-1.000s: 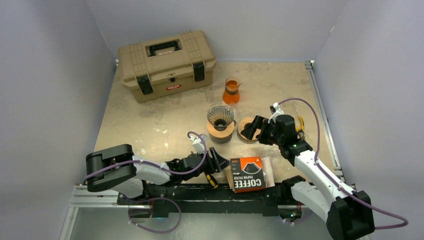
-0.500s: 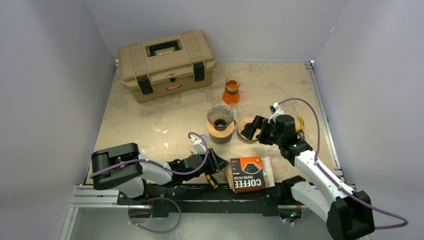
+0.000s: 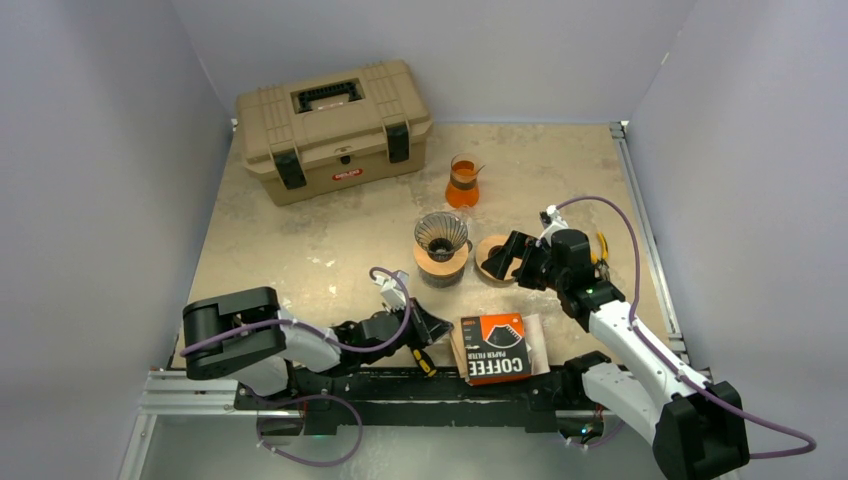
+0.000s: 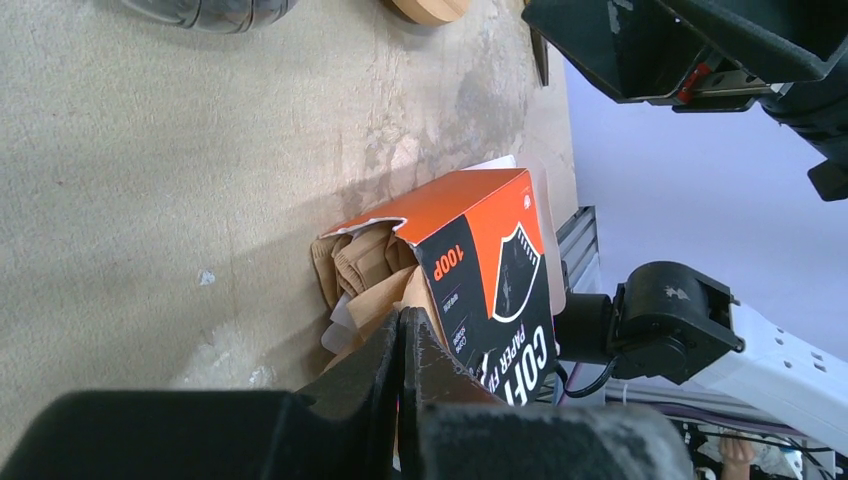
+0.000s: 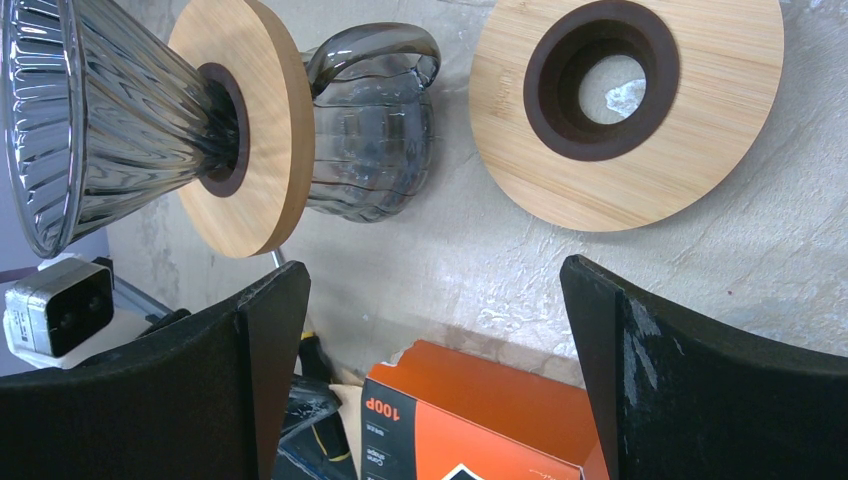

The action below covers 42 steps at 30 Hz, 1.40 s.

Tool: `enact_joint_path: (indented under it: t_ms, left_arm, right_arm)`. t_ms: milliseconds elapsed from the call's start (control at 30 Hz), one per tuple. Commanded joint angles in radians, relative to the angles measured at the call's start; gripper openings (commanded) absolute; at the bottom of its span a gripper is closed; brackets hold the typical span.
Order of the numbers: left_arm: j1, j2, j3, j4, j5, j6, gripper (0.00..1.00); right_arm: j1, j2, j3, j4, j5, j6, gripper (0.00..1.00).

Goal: Place the coffee filter in the dripper
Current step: Pick up the coffee filter from the coffee filter holder.

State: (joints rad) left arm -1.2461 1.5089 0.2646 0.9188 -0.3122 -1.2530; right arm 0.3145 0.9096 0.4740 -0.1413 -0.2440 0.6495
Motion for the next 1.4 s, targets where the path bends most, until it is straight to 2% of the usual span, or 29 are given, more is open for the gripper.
enact_joint_path:
  t_ms: [0, 367, 667, 867, 1167, 1367]
  left_arm:
    - [-0.006, -0.044, -0.024, 0.057, -0.043, 0.001, 0.0]
    - [-0.006, -0.218, -0.018, -0.248, -0.148, -0.023, 0.0]
    - [-0.004, -0.396, -0.01, -0.508, -0.222, 0.042, 0.0]
    - [0.002, -0.527, 0.046, -0.697, -0.261, 0.178, 0.0]
    - [0.072, -0.593, 0.244, -1.02, -0.291, 0.391, 0.0]
    - [0.163, -0.635, 0.321, -1.059, -0.217, 0.526, 0.0]
  right_arm:
    - [0.005, -0.011, 0.031, 0.024, 0.023, -0.016, 0.99]
    - [0.005, -0.003, 0.038, 0.028, 0.028, -0.02, 0.99]
    - [0.004, -0.015, 0.05, 0.029, 0.029, -0.045, 0.99]
    - [0.005, -0.049, 0.065, 0.037, 0.02, -0.078, 0.99]
    - [0.005, -0.104, 0.097, 0.06, 0.006, -0.148, 0.99]
    - [0.004, -0.112, 0.085, 0.072, -0.021, -0.17, 0.99]
